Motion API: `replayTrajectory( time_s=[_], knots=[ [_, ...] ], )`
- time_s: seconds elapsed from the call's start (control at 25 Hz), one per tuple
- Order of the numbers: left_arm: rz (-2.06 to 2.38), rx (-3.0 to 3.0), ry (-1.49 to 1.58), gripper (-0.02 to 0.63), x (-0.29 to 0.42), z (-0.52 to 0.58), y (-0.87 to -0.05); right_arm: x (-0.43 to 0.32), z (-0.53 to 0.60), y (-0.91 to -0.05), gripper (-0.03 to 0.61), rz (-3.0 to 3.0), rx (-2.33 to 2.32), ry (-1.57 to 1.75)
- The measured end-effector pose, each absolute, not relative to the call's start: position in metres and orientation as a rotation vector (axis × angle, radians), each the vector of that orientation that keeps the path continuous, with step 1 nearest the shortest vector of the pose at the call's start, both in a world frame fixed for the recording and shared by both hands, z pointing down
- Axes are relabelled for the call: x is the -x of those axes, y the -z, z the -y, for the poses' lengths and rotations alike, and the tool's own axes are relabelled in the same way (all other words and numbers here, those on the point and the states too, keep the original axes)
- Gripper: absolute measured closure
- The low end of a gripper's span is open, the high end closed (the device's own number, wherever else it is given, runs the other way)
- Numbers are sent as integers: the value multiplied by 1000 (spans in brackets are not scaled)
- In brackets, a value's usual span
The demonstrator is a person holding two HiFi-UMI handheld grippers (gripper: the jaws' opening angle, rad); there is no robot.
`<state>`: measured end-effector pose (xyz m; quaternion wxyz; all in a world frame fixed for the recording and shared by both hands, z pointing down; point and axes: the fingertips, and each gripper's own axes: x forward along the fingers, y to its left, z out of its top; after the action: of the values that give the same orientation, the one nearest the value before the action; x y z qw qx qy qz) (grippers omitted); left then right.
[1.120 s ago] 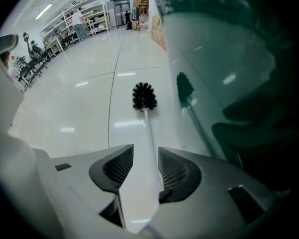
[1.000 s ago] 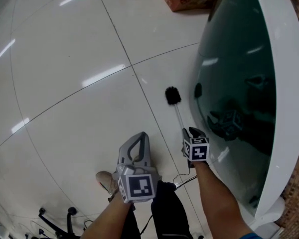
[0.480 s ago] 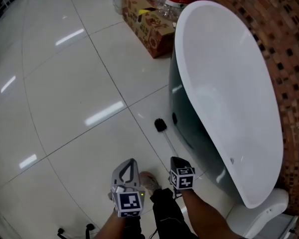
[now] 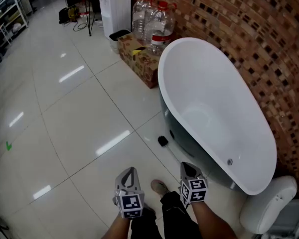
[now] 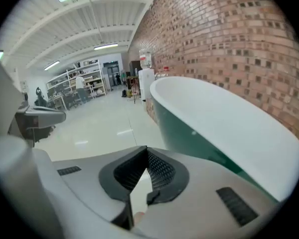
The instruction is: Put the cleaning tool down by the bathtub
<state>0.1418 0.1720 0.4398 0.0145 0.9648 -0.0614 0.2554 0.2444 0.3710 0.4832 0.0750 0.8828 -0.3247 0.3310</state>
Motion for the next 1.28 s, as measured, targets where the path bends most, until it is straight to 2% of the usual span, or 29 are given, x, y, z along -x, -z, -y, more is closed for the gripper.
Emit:
replayTrajectory(
  time_s=[0.32, 0.68, 0.96, 1.28],
  knots=[
    [307, -3039, -586, 609, -110, -179, -267, -208, -386, -277, 563, 1061, -2778, -737],
    [283, -3110, -436, 609, -100, -261, -135, -198, -449, -141, 565, 1141, -2858, -549],
    [188, -3130, -415, 609, -77, -299, -89, -174, -501, -61, 565, 1022, -3009, -429],
    [79, -3203, -311, 609, -70, -320, -41, -149, -525, -37, 565, 919, -3058, -372]
  ],
)
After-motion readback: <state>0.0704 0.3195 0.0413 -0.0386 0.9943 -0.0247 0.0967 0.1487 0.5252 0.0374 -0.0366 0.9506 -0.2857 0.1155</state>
